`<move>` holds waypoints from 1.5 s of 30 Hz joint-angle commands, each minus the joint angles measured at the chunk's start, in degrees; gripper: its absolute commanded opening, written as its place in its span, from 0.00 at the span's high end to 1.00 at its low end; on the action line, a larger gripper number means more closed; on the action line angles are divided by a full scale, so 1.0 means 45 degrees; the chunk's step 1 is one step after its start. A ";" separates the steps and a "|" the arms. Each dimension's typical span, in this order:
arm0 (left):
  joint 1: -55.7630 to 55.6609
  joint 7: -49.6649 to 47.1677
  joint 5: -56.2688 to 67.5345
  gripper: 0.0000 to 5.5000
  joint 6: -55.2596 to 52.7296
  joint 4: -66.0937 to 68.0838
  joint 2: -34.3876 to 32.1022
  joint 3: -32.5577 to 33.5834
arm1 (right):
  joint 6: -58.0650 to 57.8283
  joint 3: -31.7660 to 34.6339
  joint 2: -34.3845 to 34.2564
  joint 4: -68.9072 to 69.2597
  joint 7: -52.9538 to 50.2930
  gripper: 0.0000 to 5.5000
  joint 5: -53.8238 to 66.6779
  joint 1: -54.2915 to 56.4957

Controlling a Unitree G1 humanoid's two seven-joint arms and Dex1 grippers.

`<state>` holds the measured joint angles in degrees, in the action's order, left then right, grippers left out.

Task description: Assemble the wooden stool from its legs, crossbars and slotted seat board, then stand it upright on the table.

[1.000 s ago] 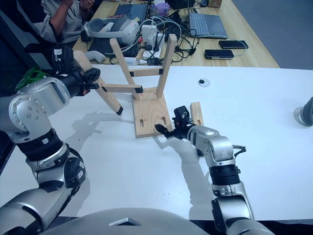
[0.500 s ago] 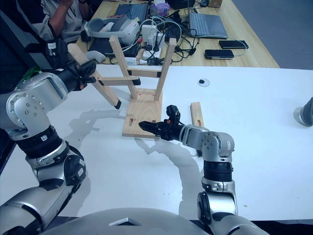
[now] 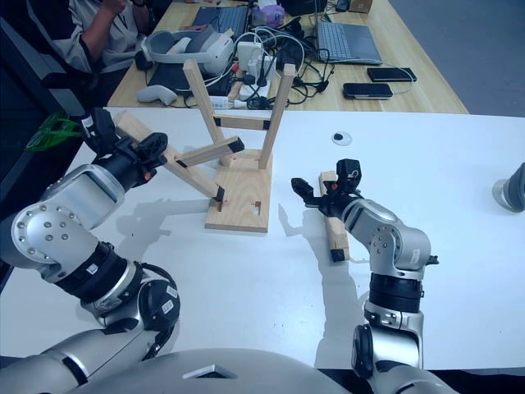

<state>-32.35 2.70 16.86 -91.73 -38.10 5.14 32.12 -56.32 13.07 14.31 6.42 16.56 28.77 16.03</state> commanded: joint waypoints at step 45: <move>0.1320 -0.4527 0.2021 0.81 -0.0168 0.1001 0.0470 -0.0055 | 0.0722 -0.0411 0.0555 -0.0199 -0.0220 0.02 -0.0405 -0.0011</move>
<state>-29.97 -15.77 28.22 -89.05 -36.83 9.45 36.28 -53.26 11.55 16.35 5.72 15.64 27.55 15.47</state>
